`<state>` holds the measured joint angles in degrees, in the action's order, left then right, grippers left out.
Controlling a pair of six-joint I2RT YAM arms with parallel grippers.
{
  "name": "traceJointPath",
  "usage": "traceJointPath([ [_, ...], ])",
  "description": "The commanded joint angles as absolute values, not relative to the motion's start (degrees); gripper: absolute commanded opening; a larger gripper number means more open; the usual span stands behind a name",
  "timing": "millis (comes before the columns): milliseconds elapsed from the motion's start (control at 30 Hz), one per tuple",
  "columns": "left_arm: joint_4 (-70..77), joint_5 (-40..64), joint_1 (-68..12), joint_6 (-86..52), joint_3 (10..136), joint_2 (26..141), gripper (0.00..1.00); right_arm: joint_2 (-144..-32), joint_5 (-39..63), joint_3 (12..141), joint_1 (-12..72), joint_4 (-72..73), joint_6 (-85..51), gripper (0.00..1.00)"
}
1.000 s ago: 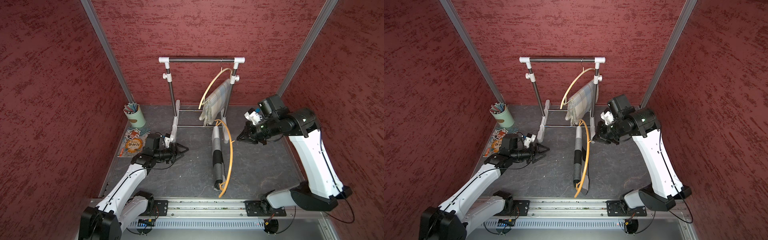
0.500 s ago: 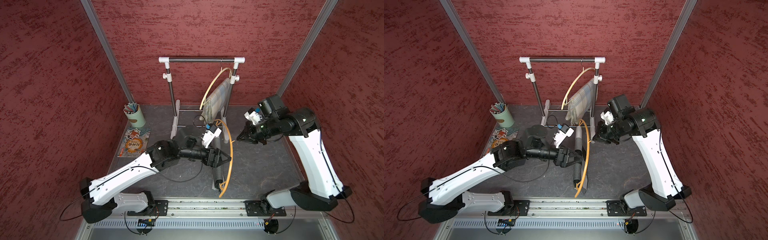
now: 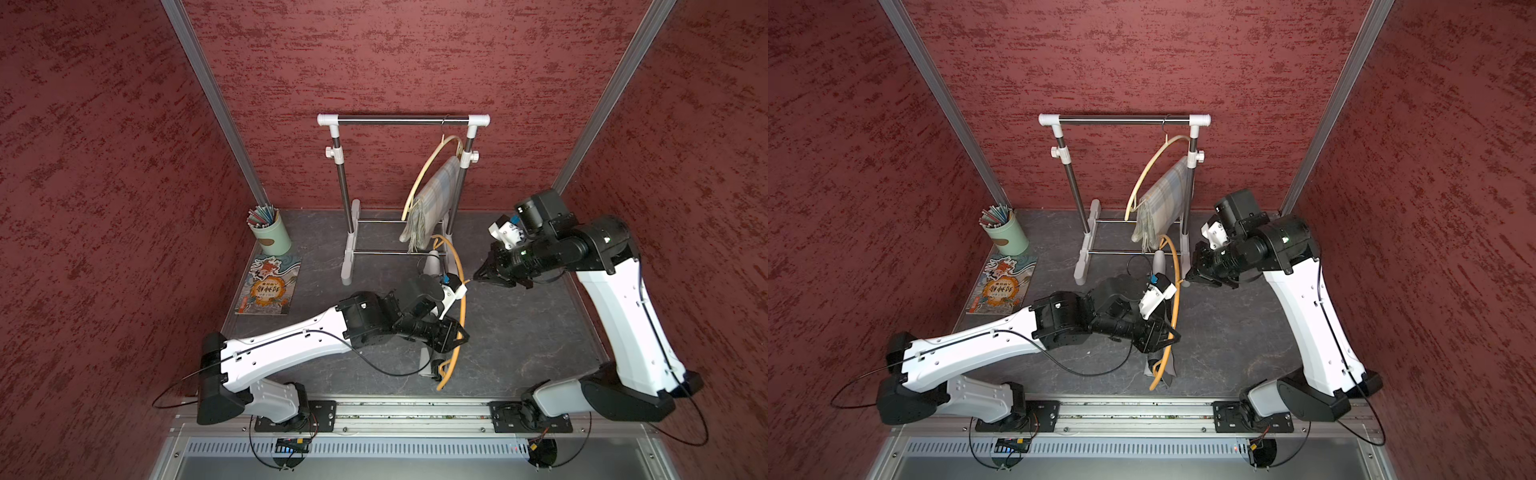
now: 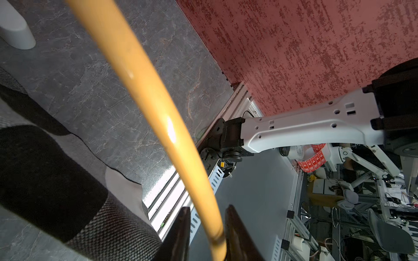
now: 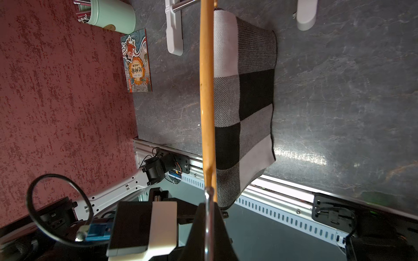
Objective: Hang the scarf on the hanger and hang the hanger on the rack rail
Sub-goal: Place the hanger at the clothesline.
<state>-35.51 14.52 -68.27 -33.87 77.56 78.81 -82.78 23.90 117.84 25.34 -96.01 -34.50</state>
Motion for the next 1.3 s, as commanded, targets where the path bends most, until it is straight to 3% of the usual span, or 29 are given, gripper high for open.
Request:
traceJointPath([
  [0,-34.6,14.0,-68.2,-34.8,78.2,78.5,0.00,-81.2,27.7,118.1,25.2,-95.9,-34.8,0.00],
  [67,-35.9,13.2,-68.2,-35.1,79.2,78.3,0.00,-81.0,28.0,118.1,25.2,-95.2,-34.8,0.00],
  [100,-36.9,12.2,-68.0,-35.1,79.7,77.6,0.00,-80.8,28.5,118.0,25.2,-94.5,-34.5,0.05],
  [167,-38.1,11.9,-66.7,-36.0,79.9,74.2,0.00,-79.2,29.9,116.9,25.2,-90.6,-33.1,0.48],
  [200,-38.2,13.2,-65.5,-36.4,79.9,72.1,0.00,-77.8,29.7,115.7,25.2,-88.0,-32.2,0.62],
  [267,-38.8,18.0,-62.5,-37.4,80.1,67.7,0.00,-73.7,26.2,111.9,25.1,-81.4,-29.6,0.78],
  [400,-41.7,28.7,-53.1,-38.8,80.7,60.1,0.00,-59.3,18.7,94.7,25.0,-58.8,-26.5,0.96],
  [533,-43.5,40.0,-45.3,-39.2,81.4,56.0,0.00,-43.0,14.5,72.5,25.0,-26.0,-24.7,0.98],
  [633,-42.7,47.4,-41.2,-40.6,82.4,54.5,0.00,-38.8,17.1,62.9,25.0,-12.7,-22.2,0.98],
  [867,-39.4,59.3,-30.5,-44.5,89.0,53.6,0.00,-42.3,23.6,58.2,25.0,-10.9,-20.1,0.98],
  [1133,-12.4,73.6,-12.8,-64.3,86.1,57.7,0.00,-42.5,25.2,57.3,25.0,-12.7,-15.7,0.98],
  [1267,-3.9,78.2,-7.1,-68.2,90.4,64.1,0.00,-42.1,25.3,56.7,25.0,-14.0,-14.9,0.98],
])
